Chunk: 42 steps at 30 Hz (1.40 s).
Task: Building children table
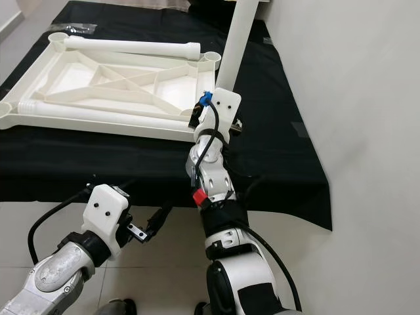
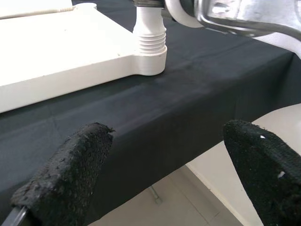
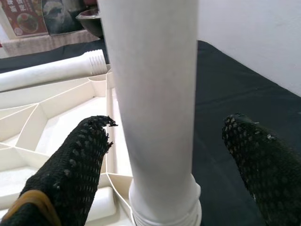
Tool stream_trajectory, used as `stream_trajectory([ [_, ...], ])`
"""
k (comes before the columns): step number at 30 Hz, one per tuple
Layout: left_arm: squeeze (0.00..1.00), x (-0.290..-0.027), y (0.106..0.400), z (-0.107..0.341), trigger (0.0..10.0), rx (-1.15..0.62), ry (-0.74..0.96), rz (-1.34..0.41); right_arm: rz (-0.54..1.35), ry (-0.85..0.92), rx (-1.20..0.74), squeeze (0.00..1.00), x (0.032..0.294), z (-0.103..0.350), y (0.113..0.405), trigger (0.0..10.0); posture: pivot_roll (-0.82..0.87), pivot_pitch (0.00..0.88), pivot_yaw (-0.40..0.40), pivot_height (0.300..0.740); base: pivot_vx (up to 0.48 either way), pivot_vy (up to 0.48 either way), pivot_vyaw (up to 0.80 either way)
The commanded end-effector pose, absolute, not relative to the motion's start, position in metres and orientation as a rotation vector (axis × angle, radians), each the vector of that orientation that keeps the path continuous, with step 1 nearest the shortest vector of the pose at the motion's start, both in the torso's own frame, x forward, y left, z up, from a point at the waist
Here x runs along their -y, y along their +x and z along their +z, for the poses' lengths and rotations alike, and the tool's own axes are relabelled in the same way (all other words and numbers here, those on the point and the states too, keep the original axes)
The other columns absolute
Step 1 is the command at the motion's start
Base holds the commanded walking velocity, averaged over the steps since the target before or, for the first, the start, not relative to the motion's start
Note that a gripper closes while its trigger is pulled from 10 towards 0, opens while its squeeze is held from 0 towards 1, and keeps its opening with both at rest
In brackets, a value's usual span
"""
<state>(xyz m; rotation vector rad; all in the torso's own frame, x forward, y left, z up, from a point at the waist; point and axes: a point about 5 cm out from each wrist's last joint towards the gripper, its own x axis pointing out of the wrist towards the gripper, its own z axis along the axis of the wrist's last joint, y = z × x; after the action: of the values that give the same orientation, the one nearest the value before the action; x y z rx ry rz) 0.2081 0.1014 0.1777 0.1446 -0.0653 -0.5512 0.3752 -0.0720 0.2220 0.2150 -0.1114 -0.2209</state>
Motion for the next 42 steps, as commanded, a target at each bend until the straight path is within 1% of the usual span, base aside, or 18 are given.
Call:
stream_trajectory([
  [1, 0.00, -0.101, 0.208, 0.174, 10.0, 0.051, 0.149, -0.557, -0.181, 0.269, 0.040, 0.00, 0.053, 0.205, 0.366, 10.0, 0.13, 0.147, -0.104, 0.740, 0.000, 0.000, 0.00],
  [2, 0.00, -0.101, 0.208, 0.173, 10.0, 0.049, 0.146, -0.559, -0.118, 0.269, 0.026, 0.00, 0.056, 0.198, 0.356, 10.0, 0.13, 0.143, -0.103, 0.740, 0.000, 0.000, 0.00],
  [5, 0.00, -0.101, 0.208, 0.173, 10.0, 0.049, 0.146, -0.559, -0.118, 0.269, 0.026, 0.00, 0.056, 0.198, 0.356, 10.0, 0.13, 0.143, -0.103, 0.740, 0.000, 0.000, 0.00],
  [11, 0.00, -0.100, 0.209, 0.171, 10.0, 0.050, 0.143, -0.560, 0.025, 0.207, -0.002, 0.00, 0.070, 0.188, 0.333, 10.0, 0.12, 0.125, -0.105, 0.740, 0.000, 0.000, 0.00],
  [14, 0.00, -0.101, 0.208, 0.170, 10.0, 0.046, 0.143, -0.559, 0.070, 0.172, -0.016, 0.00, 0.079, 0.182, 0.325, 10.0, 0.12, 0.124, -0.106, 0.740, 0.000, 0.000, 0.00],
  [15, 0.00, -0.103, 0.208, 0.168, 10.0, 0.036, 0.140, -0.548, 0.099, 0.130, -0.054, 0.00, 0.091, 0.168, 0.314, 10.0, 0.11, 0.114, -0.107, 0.740, 0.000, 0.000, 0.00],
  [17, 0.00, -0.103, 0.208, 0.168, 10.0, 0.036, 0.140, -0.548, 0.099, 0.130, -0.054, 0.00, 0.091, 0.168, 0.314, 10.0, 0.11, 0.114, -0.107, 0.740, 0.000, 0.000, 0.00],
  [19, 0.00, -0.106, 0.208, 0.164, 10.0, 0.019, 0.136, -0.517, 0.111, 0.081, -0.086, 0.00, 0.106, 0.155, 0.302, 10.0, 0.11, 0.100, -0.109, 0.740, 0.000, 0.000, 0.00],
  [21, 0.00, -0.108, 0.208, 0.162, 10.0, 0.010, 0.133, -0.498, 0.112, 0.061, -0.094, 0.00, 0.111, 0.151, 0.298, 10.0, 0.11, 0.100, -0.109, 0.740, 0.000, 0.000, 0.00],
  [23, 0.00, -0.112, 0.206, 0.158, 10.0, -0.008, 0.121, -0.444, 0.133, -0.018, -0.039, 0.00, 0.128, 0.146, 0.286, 10.0, 0.11, 0.085, -0.111, 0.740, 0.000, 0.000, 0.00],
  [25, 0.00, -0.113, 0.206, 0.157, 10.0, -0.011, 0.118, -0.434, 0.142, -0.037, -0.023, 0.00, 0.131, 0.146, 0.283, 10.0, 0.11, 0.085, -0.111, 0.740, 0.000, 0.000, 0.00],
  [26, 0.00, -0.116, 0.204, 0.154, 10.0, -0.021, 0.119, -0.401, 0.130, -0.029, -0.029, 0.00, 0.138, 0.142, 0.277, 10.0, 0.11, 0.064, -0.111, 0.740, 0.000, 0.000, 0.00],
  [29, 0.00, -0.118, 0.201, 0.152, 10.0, -0.030, 0.119, -0.372, 0.096, -0.057, -0.029, 0.00, 0.146, 0.138, 0.272, 10.0, 0.11, 0.059, -0.111, 0.740, 0.000, 0.000, 0.00],
  [31, 0.00, -0.122, 0.198, 0.147, 10.0, -0.047, 0.115, -0.304, 0.031, -0.052, -0.049, 0.00, 0.158, 0.131, 0.263, 10.0, 0.11, 0.042, -0.111, 0.740, 0.000, 0.000, 0.00],
  [34, 0.00, -0.123, 0.197, 0.145, 10.0, -0.051, 0.118, -0.273, 0.000, -0.043, -0.054, 0.00, 0.161, 0.128, 0.261, 10.0, 0.11, 0.029, -0.110, 0.740, 0.000, 0.000, 0.00],
  [36, 0.00, -0.125, 0.196, 0.140, 10.0, -0.066, 0.098, -0.234, -0.021, -0.009, -0.084, 0.00, 0.164, 0.123, 0.259, 10.0, 0.11, 0.009, -0.110, 0.740, 0.000, 0.000, -0.80],
  [39, 0.00, -0.127, 0.197, 0.139, 10.0, -0.068, 0.102, -0.223, -0.005, -0.024, -0.079, 0.00, 0.164, 0.123, 0.260, 10.0, 0.11, 0.001, -0.105, 0.740, 0.000, 0.000, -0.80],
  [42, 0.00, -0.130, 0.199, 0.137, 10.0, -0.071, 0.104, -0.193, 0.005, -0.027, -0.069, 0.00, 0.164, 0.122, 0.260, 10.0, 0.11, 0.000, -0.110, 0.740, 0.000, 0.000, 0.00],
])
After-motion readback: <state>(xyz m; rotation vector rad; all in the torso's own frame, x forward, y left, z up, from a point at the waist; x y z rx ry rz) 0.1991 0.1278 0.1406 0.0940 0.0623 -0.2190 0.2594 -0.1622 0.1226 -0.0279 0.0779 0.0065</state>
